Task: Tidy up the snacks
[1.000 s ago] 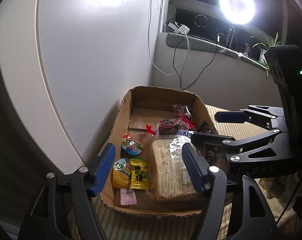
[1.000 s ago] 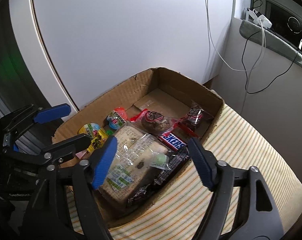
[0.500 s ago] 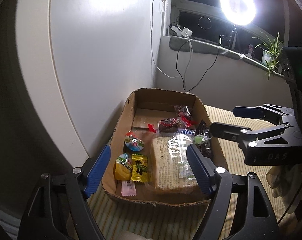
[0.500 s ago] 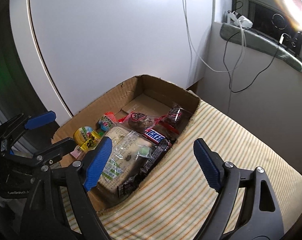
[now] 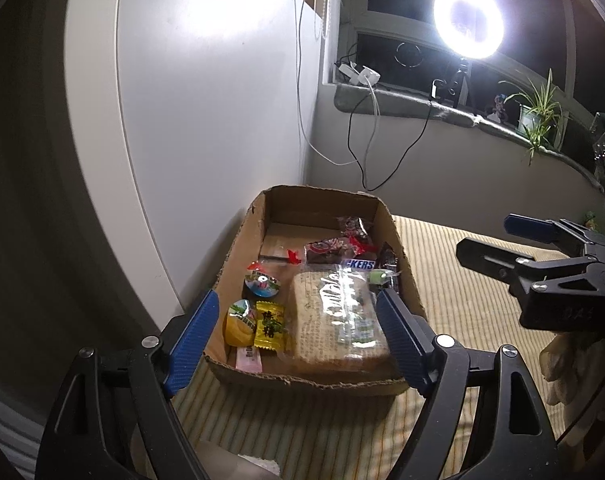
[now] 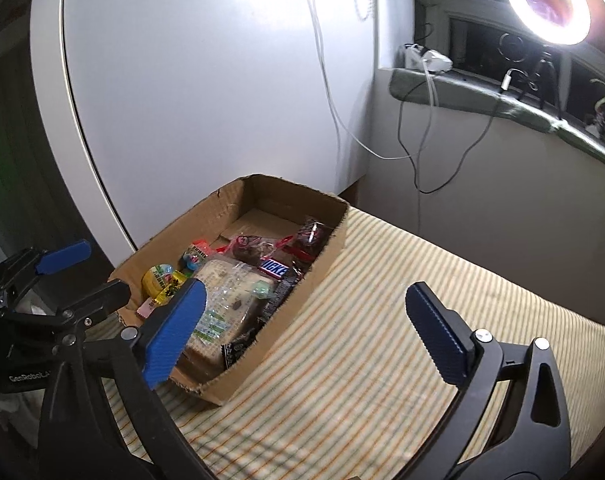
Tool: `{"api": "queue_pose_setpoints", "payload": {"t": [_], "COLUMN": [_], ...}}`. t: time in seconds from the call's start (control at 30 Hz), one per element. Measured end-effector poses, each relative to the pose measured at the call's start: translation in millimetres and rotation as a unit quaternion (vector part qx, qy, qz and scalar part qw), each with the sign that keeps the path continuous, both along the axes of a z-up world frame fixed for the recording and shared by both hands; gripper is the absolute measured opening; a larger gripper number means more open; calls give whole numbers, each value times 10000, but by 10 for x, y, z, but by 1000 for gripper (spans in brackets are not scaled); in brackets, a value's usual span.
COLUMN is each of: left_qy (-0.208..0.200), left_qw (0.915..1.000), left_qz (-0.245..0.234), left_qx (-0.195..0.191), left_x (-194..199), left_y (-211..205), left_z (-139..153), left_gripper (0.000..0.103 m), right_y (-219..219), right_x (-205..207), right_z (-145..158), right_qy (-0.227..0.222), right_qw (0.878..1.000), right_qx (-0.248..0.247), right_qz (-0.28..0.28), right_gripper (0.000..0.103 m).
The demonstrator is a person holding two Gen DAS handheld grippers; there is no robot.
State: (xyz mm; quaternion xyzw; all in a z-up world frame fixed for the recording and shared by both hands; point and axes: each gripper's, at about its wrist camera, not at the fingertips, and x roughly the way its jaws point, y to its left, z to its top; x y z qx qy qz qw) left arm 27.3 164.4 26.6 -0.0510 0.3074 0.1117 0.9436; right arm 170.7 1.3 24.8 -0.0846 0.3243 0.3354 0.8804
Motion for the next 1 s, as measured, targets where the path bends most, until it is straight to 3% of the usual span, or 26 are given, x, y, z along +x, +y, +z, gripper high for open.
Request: {"api": "queue_pose_setpoints", "payload": {"t": [1.0], "left_qy": [-120], "left_qw": [9999], "left_qz": [-74], "left_qx": [35], "left_x": [-101], "left_y": [-139], "left_z": [60], "left_gripper": [81], "right_y": [-240], "right_x": [-192], "right_z": [43], "right_qy": [-23], "right_qw": [9999], "right_qx": [43], "right_qz": [-117], "right_gripper": [103]}}
